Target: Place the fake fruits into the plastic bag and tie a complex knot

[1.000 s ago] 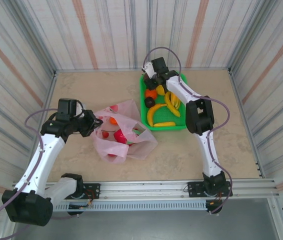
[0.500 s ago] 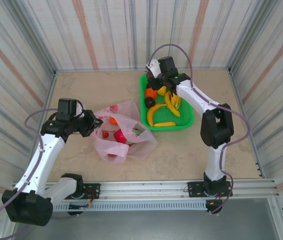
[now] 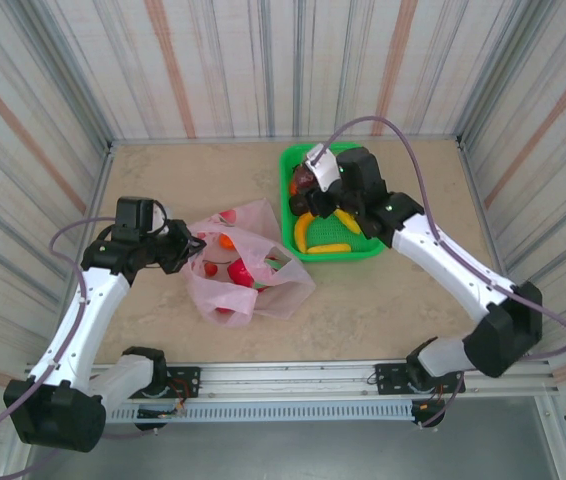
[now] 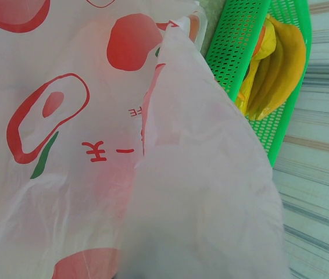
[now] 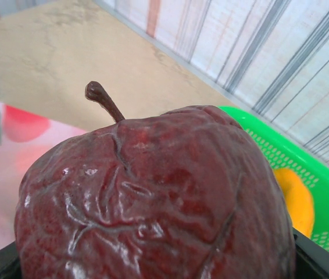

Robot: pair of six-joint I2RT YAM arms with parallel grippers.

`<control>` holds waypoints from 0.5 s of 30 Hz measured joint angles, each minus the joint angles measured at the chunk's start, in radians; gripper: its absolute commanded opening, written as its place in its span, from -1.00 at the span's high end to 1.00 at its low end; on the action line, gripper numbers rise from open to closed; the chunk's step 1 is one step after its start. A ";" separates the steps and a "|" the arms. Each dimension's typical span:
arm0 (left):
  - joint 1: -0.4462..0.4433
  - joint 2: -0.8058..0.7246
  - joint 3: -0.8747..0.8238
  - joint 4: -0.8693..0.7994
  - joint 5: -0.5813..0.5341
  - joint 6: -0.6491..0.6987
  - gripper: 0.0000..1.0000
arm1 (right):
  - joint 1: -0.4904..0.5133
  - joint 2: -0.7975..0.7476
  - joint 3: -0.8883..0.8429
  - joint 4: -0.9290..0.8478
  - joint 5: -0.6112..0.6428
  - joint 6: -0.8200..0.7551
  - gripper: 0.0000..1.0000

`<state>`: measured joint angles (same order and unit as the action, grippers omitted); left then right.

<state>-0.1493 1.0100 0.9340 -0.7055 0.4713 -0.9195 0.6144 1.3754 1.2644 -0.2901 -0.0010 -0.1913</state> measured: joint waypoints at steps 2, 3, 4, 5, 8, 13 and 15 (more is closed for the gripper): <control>0.000 0.000 0.000 0.000 0.000 0.000 0.99 | 0.027 -0.055 -0.040 -0.002 0.000 0.027 -0.17; 0.000 0.000 0.000 0.000 0.000 0.000 0.99 | 0.042 -0.084 -0.060 -0.003 0.001 0.040 -0.17; 0.000 0.000 0.000 0.000 0.000 0.000 0.99 | 0.060 -0.111 -0.079 -0.005 0.003 0.055 -0.17; 0.000 0.000 0.000 0.001 0.000 0.000 0.99 | 0.077 -0.132 -0.094 -0.008 0.005 0.069 -0.17; 0.000 0.000 0.000 0.004 0.000 0.000 0.99 | 0.153 -0.195 -0.132 -0.034 0.007 0.113 -0.16; 0.000 0.000 0.000 0.004 0.000 0.000 0.99 | 0.301 -0.260 -0.180 -0.070 0.035 0.194 -0.16; 0.000 0.000 0.000 0.004 0.000 0.000 0.99 | 0.358 -0.263 -0.190 -0.075 0.055 0.227 -0.16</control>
<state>-0.1493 1.0100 0.9340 -0.7013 0.4717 -0.9195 0.9722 1.1122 1.0740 -0.3649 0.0536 0.0357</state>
